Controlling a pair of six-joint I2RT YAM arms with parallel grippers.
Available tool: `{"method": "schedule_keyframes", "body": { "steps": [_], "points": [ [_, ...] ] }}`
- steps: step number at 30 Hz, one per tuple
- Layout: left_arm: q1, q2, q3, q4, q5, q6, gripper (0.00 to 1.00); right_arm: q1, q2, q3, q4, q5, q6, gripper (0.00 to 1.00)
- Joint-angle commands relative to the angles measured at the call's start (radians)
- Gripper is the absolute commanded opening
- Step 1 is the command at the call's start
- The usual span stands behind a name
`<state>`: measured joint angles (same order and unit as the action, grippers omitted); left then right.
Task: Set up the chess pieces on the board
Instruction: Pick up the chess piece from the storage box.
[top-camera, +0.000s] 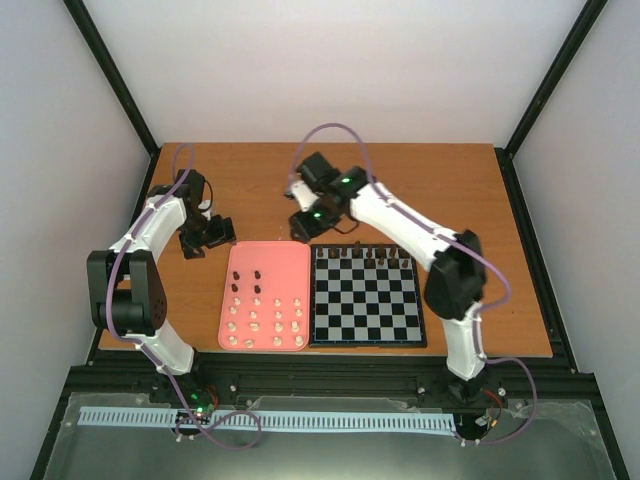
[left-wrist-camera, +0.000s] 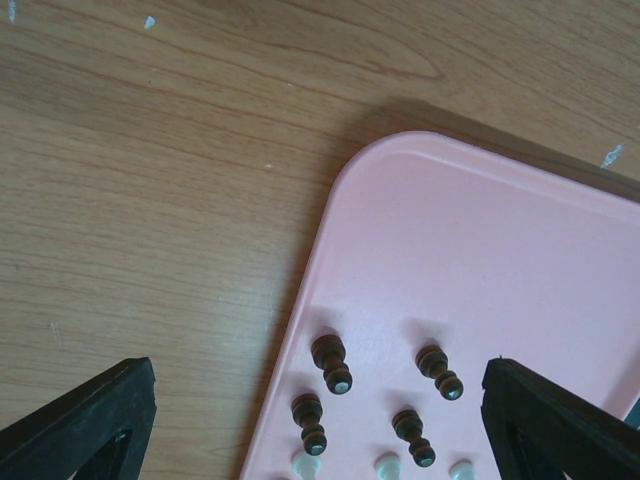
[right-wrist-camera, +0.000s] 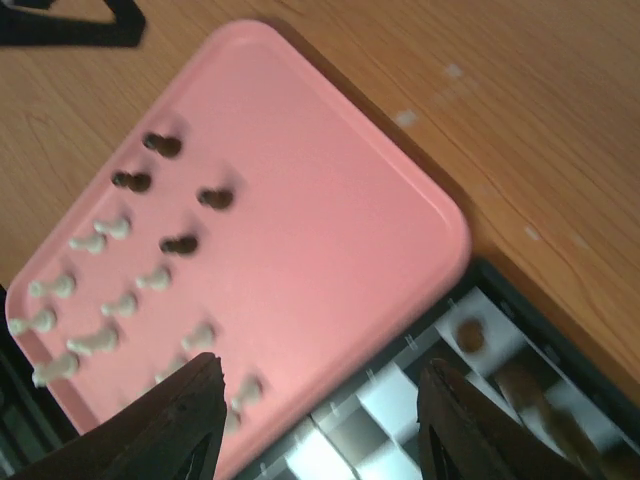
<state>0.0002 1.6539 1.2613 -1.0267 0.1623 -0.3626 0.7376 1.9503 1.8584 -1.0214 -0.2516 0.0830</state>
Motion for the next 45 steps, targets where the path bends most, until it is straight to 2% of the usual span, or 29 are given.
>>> {"method": "schedule_keyframes", "body": {
  "steps": [1,4,7,17,24,33,36,39,45],
  "points": [
    [0.0,0.008,0.034,-0.005,-0.009,0.002,1.0,0.087,0.215,0.19,-0.003,-0.05,-0.02,0.52],
    [0.0,0.008,0.035,-0.005,-0.019,-0.004,1.0,0.118,0.353,0.366,-0.014,-0.077,-0.019,0.52],
    [0.0,0.007,0.032,-0.006,-0.028,-0.009,1.0,0.137,0.441,0.45,-0.01,-0.115,-0.009,0.51],
    [0.0,0.003,0.008,0.007,-0.019,-0.017,1.0,0.184,0.524,0.456,0.01,-0.153,-0.005,0.51],
    [0.0,0.0,0.006,0.009,-0.015,-0.02,1.0,0.193,0.593,0.488,-0.011,-0.16,0.006,0.44],
    [0.0,-0.004,-0.005,0.018,-0.003,-0.021,1.0,0.204,0.619,0.492,-0.013,-0.152,0.008,0.43],
    [0.0,-0.007,-0.009,0.021,0.001,-0.019,1.0,0.204,0.626,0.491,-0.013,-0.146,0.013,0.34],
    [0.0,-0.007,-0.011,0.022,0.002,-0.018,1.0,0.204,0.638,0.495,-0.014,-0.148,0.014,0.33],
    [0.0,-0.007,-0.008,0.02,0.003,-0.016,1.0,0.204,0.648,0.501,-0.013,-0.129,0.02,0.14]
  ]
}}
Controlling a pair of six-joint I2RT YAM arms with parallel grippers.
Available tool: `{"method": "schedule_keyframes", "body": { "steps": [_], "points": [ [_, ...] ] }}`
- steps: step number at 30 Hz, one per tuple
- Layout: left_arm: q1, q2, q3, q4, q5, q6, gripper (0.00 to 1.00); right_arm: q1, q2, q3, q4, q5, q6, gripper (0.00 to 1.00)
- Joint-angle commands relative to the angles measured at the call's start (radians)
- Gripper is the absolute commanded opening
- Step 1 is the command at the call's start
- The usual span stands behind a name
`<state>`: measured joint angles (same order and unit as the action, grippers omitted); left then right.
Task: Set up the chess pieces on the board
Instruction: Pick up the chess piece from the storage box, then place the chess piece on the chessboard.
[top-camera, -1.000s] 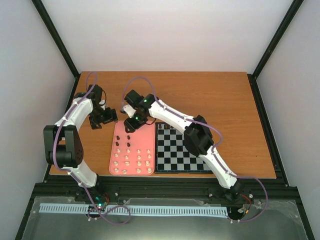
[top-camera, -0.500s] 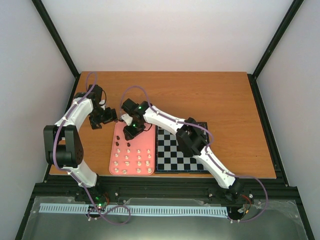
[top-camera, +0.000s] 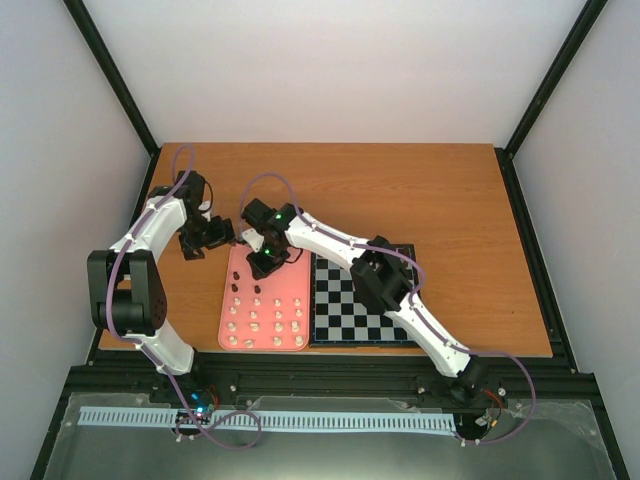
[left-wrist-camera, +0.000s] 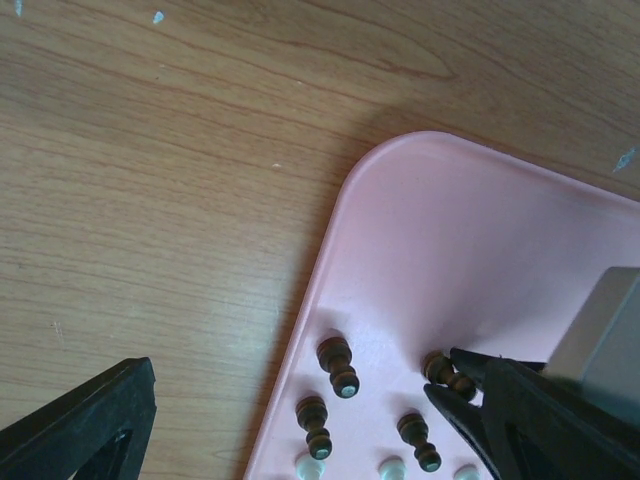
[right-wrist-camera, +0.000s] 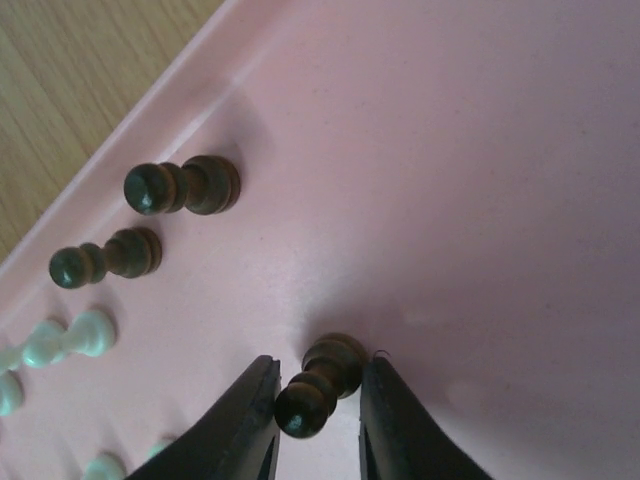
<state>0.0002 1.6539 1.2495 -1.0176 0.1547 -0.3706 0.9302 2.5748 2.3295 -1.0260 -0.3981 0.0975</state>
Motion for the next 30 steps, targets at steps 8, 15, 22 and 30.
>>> {"method": "schedule_keyframes", "body": {
  "steps": [8,15,22,30],
  "points": [
    [-0.001,-0.006,0.003,0.012,0.014,-0.006,1.0,0.008,-0.023,0.021,-0.021,0.064,-0.017,0.03],
    [0.0,-0.012,0.007,0.006,0.004,-0.002,1.0,-0.033,-0.282,-0.156,0.006,0.159,-0.017,0.03],
    [0.0,-0.002,0.014,0.003,-0.004,-0.001,1.0,-0.106,-0.569,-0.529,0.022,0.252,0.014,0.03],
    [0.0,0.007,0.015,0.005,-0.009,-0.002,1.0,-0.23,-0.756,-0.847,0.07,0.337,0.044,0.03]
  ]
}}
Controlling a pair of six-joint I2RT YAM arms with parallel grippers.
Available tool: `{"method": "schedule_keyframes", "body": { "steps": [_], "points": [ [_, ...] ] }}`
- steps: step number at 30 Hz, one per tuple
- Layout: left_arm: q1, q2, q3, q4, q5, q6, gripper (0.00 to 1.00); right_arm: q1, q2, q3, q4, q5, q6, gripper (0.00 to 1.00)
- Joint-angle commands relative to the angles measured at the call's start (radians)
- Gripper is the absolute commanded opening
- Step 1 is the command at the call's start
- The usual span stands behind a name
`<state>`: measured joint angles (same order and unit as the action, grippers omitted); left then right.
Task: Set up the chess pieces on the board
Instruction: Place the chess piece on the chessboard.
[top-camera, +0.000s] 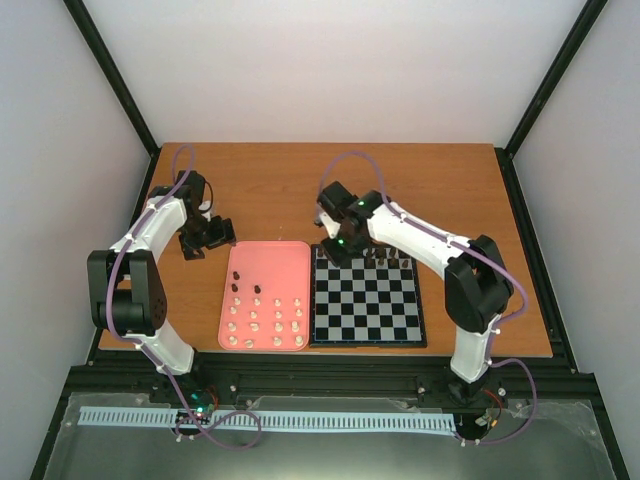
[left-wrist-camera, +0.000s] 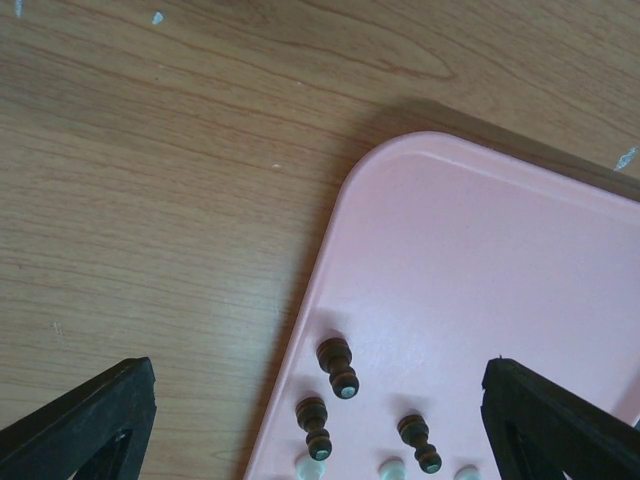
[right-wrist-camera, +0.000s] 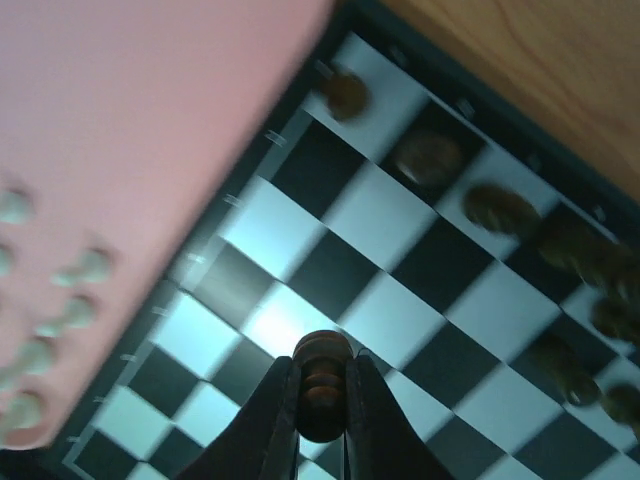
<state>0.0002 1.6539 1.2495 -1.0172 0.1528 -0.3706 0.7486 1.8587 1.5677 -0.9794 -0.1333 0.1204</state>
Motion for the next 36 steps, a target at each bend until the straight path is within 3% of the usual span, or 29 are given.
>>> {"method": "schedule_keyframes", "body": {
  "steps": [1,17,36],
  "points": [
    [0.0,0.008,0.018,0.004,-0.008,-0.002,1.0,-0.059,-0.047,-0.105,0.03,0.084,0.02,0.03],
    [0.0,0.025,0.025,-0.001,-0.013,0.0,1.0,-0.143,0.026,-0.166,0.092,0.103,-0.033,0.03],
    [0.0,0.036,0.03,-0.003,-0.017,0.003,1.0,-0.147,0.095,-0.173,0.093,0.088,-0.042,0.03]
  ]
}}
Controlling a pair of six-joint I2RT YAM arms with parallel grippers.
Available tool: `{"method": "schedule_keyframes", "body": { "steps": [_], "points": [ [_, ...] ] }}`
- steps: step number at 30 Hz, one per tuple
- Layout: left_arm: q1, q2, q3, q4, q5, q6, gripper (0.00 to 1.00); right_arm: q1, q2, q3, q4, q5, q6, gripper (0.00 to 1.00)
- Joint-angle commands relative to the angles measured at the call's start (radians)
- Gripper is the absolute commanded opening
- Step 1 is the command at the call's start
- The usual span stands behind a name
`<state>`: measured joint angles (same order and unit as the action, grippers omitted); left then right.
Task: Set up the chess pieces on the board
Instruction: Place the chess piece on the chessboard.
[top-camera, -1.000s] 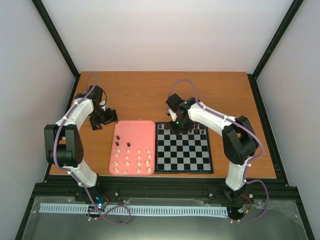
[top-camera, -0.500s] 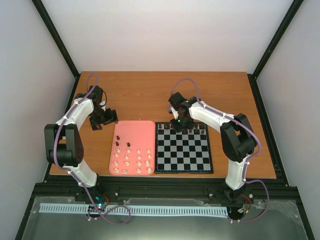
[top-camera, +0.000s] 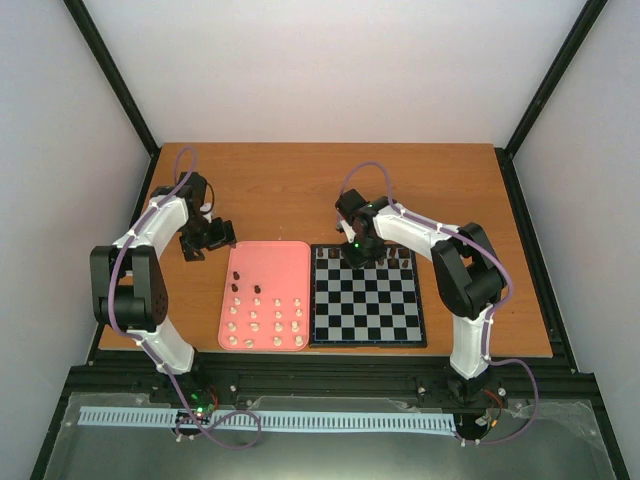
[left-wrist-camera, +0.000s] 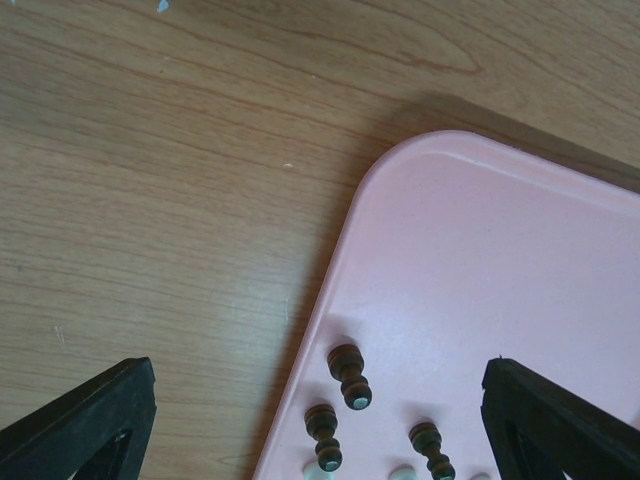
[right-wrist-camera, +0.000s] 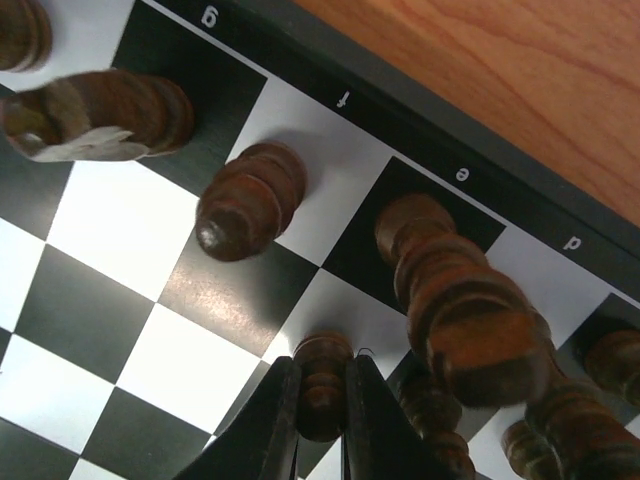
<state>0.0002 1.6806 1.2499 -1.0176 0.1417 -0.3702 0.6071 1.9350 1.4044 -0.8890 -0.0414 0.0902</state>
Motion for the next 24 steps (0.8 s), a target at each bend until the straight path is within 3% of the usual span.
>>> {"method": "schedule_keyframes", "body": {
  "steps": [1,11,19,24],
  "points": [
    [0.0,0.009,0.028,-0.003,-0.007,0.002,1.0,-0.006,0.017,-0.012,0.005,-0.004,-0.012,0.03],
    [0.0,0.009,0.029,-0.003,-0.001,0.003,1.0,-0.006,0.024,-0.005,0.007,-0.007,-0.012,0.04],
    [0.0,0.002,0.026,-0.003,-0.003,0.004,1.0,-0.006,-0.058,-0.019,0.006,-0.051,-0.03,0.26],
    [0.0,-0.001,0.026,-0.006,-0.004,0.004,1.0,-0.001,-0.139,-0.004,-0.038,-0.069,-0.013,0.29]
  ]
}}
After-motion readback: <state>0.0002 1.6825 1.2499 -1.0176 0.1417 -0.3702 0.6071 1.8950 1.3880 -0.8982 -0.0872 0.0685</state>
